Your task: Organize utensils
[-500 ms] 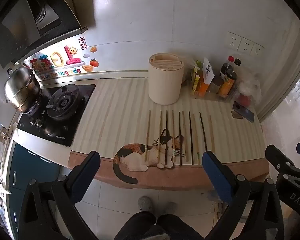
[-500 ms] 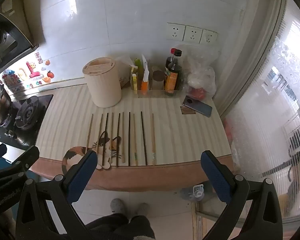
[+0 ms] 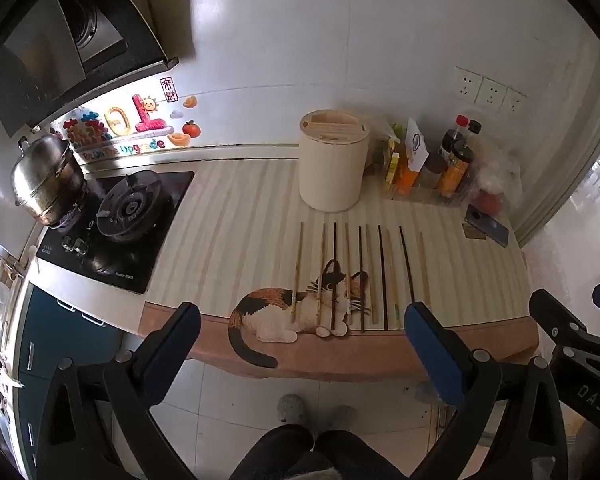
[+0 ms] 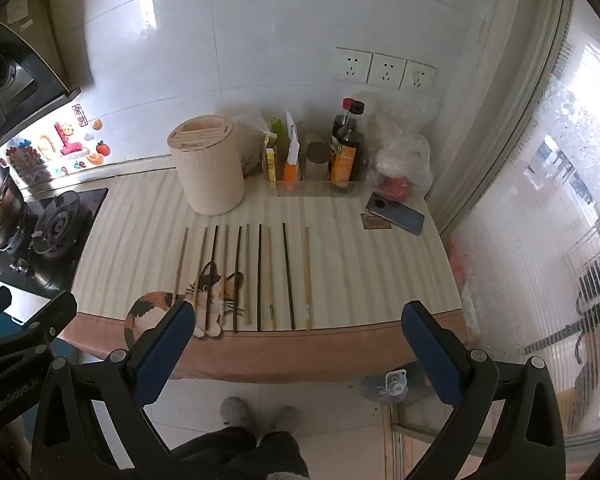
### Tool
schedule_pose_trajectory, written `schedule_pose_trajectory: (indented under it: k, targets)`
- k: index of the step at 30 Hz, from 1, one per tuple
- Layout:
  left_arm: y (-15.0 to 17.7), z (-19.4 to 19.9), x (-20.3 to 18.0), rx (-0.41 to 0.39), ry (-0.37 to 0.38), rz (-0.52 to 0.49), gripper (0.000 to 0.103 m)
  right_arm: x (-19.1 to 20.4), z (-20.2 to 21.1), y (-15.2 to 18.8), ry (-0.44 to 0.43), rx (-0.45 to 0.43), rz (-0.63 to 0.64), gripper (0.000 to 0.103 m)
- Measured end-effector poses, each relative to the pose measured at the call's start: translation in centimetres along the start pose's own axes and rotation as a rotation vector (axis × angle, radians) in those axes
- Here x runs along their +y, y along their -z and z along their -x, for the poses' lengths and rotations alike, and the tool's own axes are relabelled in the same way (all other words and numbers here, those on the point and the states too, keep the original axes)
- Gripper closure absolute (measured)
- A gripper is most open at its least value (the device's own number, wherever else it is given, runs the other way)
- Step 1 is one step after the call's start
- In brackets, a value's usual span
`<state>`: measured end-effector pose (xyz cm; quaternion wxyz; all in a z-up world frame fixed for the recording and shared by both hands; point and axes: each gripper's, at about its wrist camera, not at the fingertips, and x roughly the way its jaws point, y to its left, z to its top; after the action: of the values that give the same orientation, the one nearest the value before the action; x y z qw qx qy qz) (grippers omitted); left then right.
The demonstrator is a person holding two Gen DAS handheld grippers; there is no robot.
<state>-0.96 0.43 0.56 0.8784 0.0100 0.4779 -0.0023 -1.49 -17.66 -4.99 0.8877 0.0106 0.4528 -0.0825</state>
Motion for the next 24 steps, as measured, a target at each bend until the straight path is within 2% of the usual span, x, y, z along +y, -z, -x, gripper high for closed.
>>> schedule_pose_trajectory:
  k: [24]
  targets:
    - [0.0,0.7,-0.7,-0.017,0.004,-0.001,0.000,-0.8,1.5,-0.7,0.011,-0.017,0.005,0.000]
